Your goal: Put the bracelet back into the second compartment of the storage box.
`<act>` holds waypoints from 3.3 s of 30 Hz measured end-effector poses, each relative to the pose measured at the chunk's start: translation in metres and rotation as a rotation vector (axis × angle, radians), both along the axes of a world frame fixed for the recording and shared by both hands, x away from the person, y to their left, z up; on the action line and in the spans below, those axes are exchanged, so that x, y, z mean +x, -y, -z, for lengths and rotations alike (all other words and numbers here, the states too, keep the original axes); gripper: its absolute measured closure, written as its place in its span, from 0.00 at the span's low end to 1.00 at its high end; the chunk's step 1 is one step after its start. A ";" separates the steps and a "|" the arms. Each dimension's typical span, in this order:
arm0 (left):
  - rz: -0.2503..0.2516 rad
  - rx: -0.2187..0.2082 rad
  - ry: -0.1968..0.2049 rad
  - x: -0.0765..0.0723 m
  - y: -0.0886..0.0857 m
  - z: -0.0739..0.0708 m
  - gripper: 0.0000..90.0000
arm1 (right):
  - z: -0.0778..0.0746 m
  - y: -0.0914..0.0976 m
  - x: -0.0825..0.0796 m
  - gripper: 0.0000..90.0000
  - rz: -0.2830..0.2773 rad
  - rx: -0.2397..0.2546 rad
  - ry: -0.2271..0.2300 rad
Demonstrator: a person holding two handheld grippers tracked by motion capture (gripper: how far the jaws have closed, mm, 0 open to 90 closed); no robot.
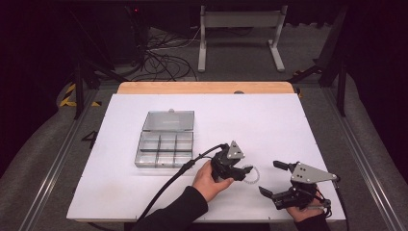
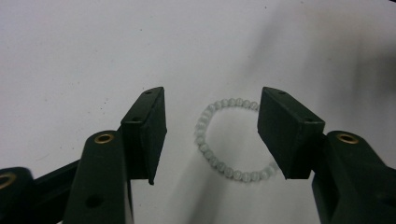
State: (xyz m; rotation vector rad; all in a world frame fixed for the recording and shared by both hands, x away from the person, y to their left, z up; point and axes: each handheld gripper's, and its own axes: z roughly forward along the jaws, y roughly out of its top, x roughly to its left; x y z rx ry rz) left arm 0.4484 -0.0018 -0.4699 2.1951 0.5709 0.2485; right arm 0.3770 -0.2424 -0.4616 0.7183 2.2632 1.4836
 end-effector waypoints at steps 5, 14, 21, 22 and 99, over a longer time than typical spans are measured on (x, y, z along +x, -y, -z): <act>-0.006 0.036 0.010 0.003 0.004 0.004 0.58 | 0.000 0.000 0.000 0.03 -0.002 -0.006 0.001; 0.016 0.067 -0.029 0.006 0.011 0.012 0.74 | 0.001 0.000 0.000 0.03 -0.006 -0.004 -0.004; 0.008 0.081 -0.025 0.008 0.014 0.016 0.82 | 0.001 -0.001 0.001 0.03 -0.009 -0.005 -0.009; 0.004 0.084 -0.026 0.008 0.015 0.016 0.83 | 0.001 -0.001 0.001 0.03 -0.009 -0.005 -0.009; 0.049 0.001 0.114 -0.027 -0.069 -0.085 0.94 | 0.003 -0.004 0.001 0.03 -0.010 -0.023 -0.013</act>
